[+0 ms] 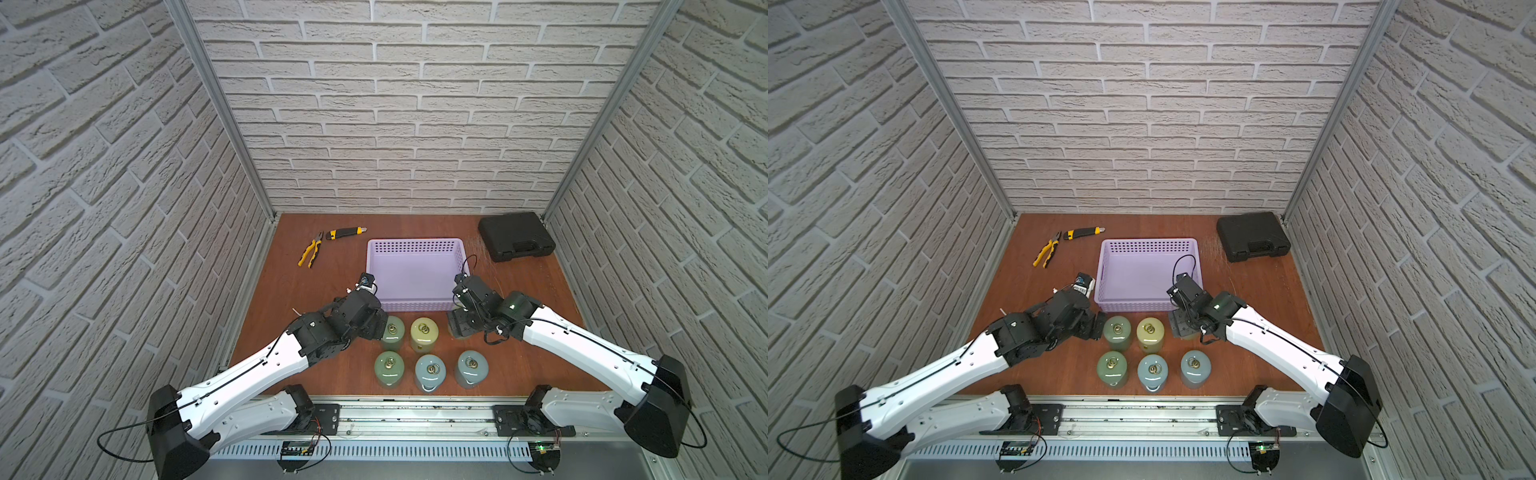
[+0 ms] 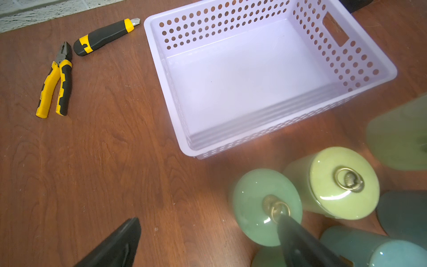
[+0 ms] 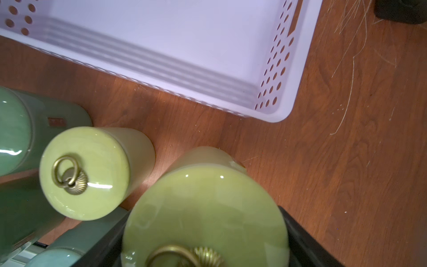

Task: Take the tea canister out of the basket
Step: Place the tea canister at the center of the board.

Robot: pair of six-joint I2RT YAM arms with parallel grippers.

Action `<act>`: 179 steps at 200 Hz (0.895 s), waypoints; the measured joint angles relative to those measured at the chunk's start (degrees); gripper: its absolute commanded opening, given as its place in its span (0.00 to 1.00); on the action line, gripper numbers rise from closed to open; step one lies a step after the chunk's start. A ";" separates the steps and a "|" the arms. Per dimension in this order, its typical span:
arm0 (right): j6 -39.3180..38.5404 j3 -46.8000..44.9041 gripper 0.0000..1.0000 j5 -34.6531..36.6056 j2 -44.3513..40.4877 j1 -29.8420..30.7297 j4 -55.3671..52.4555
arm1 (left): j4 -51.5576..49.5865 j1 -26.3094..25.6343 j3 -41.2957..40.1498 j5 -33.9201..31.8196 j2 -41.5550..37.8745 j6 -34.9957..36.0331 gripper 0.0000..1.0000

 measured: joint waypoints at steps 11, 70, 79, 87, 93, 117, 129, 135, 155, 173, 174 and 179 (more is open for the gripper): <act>0.52 -1.01 0.45 0.00 0.00 0.00 0.57 | 0.02 0.00 0.00 -0.13 0.00 0.00 0.98; 3.02 -3.34 0.45 0.02 0.00 0.00 4.31 | 0.04 0.02 0.00 -0.61 -0.02 0.00 0.98; 3.34 -3.72 0.45 0.07 0.00 0.00 4.87 | 0.04 0.02 0.00 -0.66 -0.02 0.00 0.98; 3.56 -4.04 0.45 0.07 0.02 0.00 5.31 | 0.02 0.02 0.00 -0.72 -0.02 0.00 0.98; 3.80 -4.24 0.45 0.04 0.11 0.00 5.64 | 0.02 0.02 0.00 -0.74 -0.02 0.00 0.98; 4.59 -4.66 0.45 0.02 0.96 0.00 6.60 | -0.04 0.02 0.00 -0.79 -0.28 -0.02 0.98; 4.85 -5.01 0.45 0.00 1.27 0.00 7.43 | -0.07 0.02 0.00 -0.81 -0.55 -0.02 0.98; 5.03 -5.22 0.45 0.00 1.40 0.00 7.80 | -0.07 0.02 0.00 -0.83 -0.74 -0.02 0.98; 5.68 -5.42 0.45 0.00 2.03 0.00 8.37 | -0.09 0.02 0.00 -1.20 -1.38 -0.02 0.98; 5.99 -5.42 0.45 -0.07 2.91 0.00 9.01 | -0.11 0.02 0.00 -1.55 -1.70 -0.02 0.98; 5.99 -5.42 0.45 -0.07 2.95 0.00 9.05 | -0.11 0.02 0.00 -1.57 -1.73 -0.02 0.98; 6.05 -5.46 0.45 -0.09 3.19 0.00 9.25 | -0.11 0.02 0.00 -1.64 -1.79 -0.02 0.98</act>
